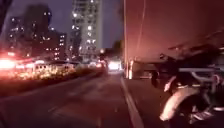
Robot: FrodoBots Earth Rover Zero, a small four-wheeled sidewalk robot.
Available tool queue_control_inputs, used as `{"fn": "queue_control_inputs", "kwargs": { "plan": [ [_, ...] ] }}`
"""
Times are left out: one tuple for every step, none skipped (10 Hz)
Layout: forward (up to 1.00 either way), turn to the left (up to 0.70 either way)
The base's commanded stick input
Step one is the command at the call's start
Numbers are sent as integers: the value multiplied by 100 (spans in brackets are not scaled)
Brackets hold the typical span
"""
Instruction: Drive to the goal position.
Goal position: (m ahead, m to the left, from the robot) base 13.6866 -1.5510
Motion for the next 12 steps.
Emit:
{"fn": "queue_control_inputs", "kwargs": {
  "plan": [
    [45, 0],
    [45, 0],
    [45, 0],
    [45, 0],
    [45, 0],
    [45, 0],
    [45, 0],
    [45, 0],
    [45, 0],
    [45, 0],
    [45, 0],
    [45, 0]
  ]
}}
